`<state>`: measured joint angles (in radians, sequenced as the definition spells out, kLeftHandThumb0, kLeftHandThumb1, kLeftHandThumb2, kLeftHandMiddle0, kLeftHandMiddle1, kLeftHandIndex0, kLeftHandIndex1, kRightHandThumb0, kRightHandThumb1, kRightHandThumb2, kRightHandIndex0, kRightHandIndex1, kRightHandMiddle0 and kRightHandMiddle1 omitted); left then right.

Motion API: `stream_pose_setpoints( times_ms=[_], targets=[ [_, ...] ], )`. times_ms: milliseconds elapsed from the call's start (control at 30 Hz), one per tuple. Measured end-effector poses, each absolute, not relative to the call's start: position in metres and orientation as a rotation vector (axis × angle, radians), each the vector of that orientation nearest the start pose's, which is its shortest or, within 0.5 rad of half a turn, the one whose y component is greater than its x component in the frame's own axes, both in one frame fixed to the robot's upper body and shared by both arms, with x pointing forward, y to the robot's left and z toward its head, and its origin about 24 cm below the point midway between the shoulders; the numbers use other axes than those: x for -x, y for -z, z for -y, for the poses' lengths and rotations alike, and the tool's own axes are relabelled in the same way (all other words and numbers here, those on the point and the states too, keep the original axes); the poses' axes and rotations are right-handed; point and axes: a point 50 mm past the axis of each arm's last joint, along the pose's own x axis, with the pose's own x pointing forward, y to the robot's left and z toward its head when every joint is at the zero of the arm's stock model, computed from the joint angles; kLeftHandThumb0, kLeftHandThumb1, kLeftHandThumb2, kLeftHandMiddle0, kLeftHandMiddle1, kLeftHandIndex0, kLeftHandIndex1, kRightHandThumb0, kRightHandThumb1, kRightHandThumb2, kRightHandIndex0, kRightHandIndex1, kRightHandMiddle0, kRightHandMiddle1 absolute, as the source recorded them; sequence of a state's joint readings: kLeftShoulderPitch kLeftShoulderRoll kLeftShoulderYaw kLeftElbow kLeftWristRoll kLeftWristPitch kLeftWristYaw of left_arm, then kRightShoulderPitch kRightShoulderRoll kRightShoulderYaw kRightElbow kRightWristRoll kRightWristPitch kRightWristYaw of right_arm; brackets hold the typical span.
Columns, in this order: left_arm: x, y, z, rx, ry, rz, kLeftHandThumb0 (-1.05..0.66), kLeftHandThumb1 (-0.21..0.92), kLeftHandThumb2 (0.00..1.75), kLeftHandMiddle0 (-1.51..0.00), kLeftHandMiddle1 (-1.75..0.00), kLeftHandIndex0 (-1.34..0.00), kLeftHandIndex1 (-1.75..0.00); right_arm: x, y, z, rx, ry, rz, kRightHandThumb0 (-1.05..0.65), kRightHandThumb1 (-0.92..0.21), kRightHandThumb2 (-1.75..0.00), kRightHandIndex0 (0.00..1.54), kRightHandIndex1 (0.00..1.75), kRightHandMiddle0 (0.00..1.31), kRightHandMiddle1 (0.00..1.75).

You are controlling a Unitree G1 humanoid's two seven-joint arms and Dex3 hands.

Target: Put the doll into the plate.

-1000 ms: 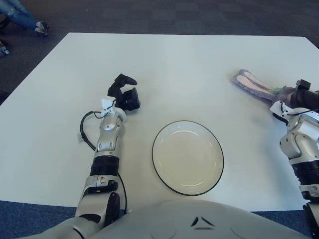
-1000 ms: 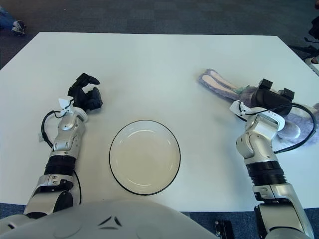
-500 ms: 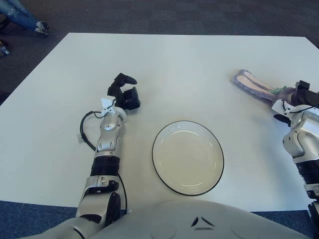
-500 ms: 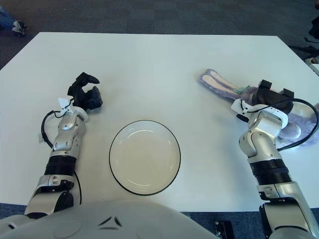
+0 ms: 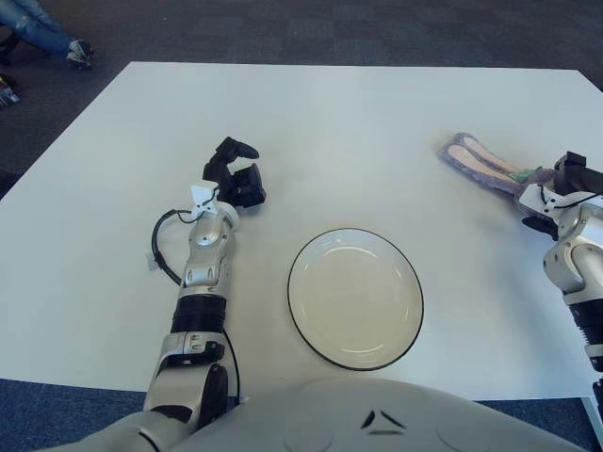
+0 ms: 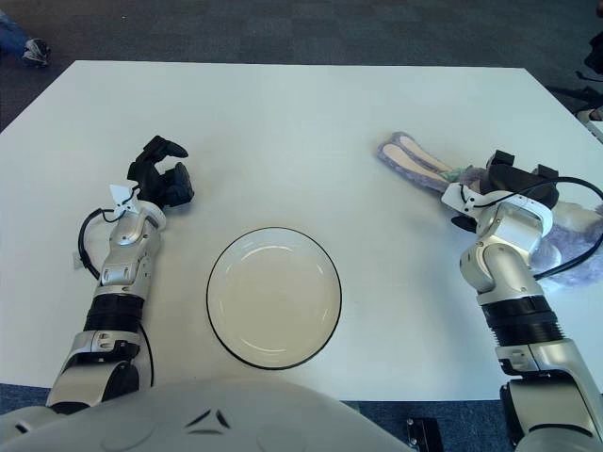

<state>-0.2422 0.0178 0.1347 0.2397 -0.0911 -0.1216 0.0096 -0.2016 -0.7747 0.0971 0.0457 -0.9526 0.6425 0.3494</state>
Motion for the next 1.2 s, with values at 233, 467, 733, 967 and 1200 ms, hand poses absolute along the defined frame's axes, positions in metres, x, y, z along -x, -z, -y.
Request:
stream_pose_setpoints(
  times_ms=[233,467,733,967,1200],
  targets=[
    [-0.298,-0.061,-0.169,0.094,-0.085,0.119,-0.52,0.23,1.43,-1.27,-1.75,-0.69,-1.75,-0.272,-0.122,0.32,1.501,0.297,-0.596,0.44,-0.34,-1.27,0.57,1.74,0.44,1.74],
    [-0.298,-0.061,-0.168,0.094,-0.085,0.111,-0.51,0.23,1.42,-1.27,-1.75,-0.69,-1.75,-0.271,-0.125,0.319,1.484,0.315,-0.591,0.03,-0.1,-1.46,0.78,1.44,0.69,1.75],
    [-0.298,-0.061,-0.168,0.097,-0.085,0.107,-0.51,0.23,1.42,-1.27,-1.75,-0.68,-1.75,-0.272,-0.128,0.316,1.459,0.315,-0.563,0.0,-0.05,-1.48,0.85,1.34,0.74,1.75],
    [-0.298,-0.061,-0.168,0.097,-0.085,0.107,-0.51,0.23,1.42,-1.27,-1.75,-0.68,-1.75,-0.273,-0.13,0.312,1.445,0.323,-0.526,0.0,-0.04,-1.51,0.85,1.36,0.74,1.75],
    [-0.298,-0.061,-0.168,0.097,-0.085,0.106,-0.51,0.23,1.42,-1.27,-1.75,-0.68,-1.75,-0.274,-0.129,0.308,1.397,0.346,-0.494,0.0,-0.04,-1.51,0.87,1.38,0.72,1.75]
  ],
)
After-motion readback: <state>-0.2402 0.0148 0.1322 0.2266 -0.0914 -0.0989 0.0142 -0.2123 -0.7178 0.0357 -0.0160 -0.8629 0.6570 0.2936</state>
